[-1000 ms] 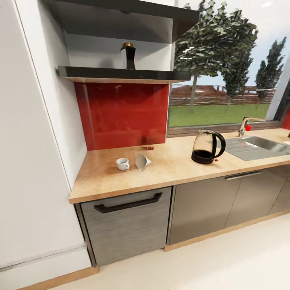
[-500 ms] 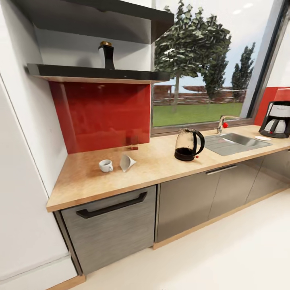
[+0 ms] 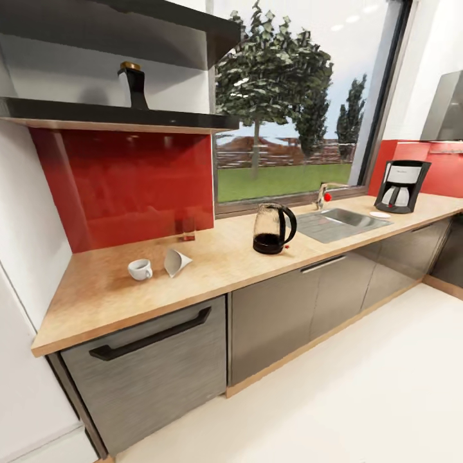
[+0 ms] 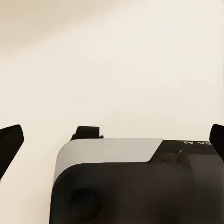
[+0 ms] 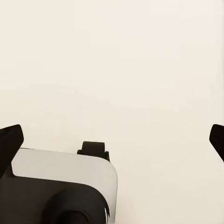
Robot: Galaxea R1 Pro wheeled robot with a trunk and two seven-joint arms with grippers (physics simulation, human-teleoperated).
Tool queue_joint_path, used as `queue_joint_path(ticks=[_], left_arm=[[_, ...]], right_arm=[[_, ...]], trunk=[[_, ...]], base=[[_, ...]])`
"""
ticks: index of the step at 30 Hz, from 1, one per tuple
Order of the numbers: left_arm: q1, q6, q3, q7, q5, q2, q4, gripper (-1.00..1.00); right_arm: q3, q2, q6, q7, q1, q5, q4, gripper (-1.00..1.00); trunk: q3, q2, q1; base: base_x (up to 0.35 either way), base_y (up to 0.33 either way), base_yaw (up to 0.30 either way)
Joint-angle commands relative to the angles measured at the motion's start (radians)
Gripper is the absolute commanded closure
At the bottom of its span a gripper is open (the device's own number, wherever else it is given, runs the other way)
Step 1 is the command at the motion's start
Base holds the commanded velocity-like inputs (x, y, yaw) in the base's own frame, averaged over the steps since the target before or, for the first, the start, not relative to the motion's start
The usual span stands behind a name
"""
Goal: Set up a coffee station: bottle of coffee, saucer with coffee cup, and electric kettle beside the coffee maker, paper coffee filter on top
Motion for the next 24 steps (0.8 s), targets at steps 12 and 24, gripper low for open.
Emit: queue_joint_path(ticks=[12,24], left_arm=[[0.001,-0.001,0.005,0.000,0.001,-0.001,-0.002,-1.00],[0.001,-0.001,0.005,0.000,0.001,-0.001,-0.002,-1.00]], right_arm=[[0.000,0.000,-0.003,0.000,-0.001,0.007,0.001,-1.00],[0.000,0.000,-0.003,0.000,-0.001,0.007,0.001,-1.00]], trunk=[[-0.001,0.000,0.000],[-0.001,0.000,0.000]], base=[[0.000,0.000,-0.256],[0.000,0.000,-0.257]])
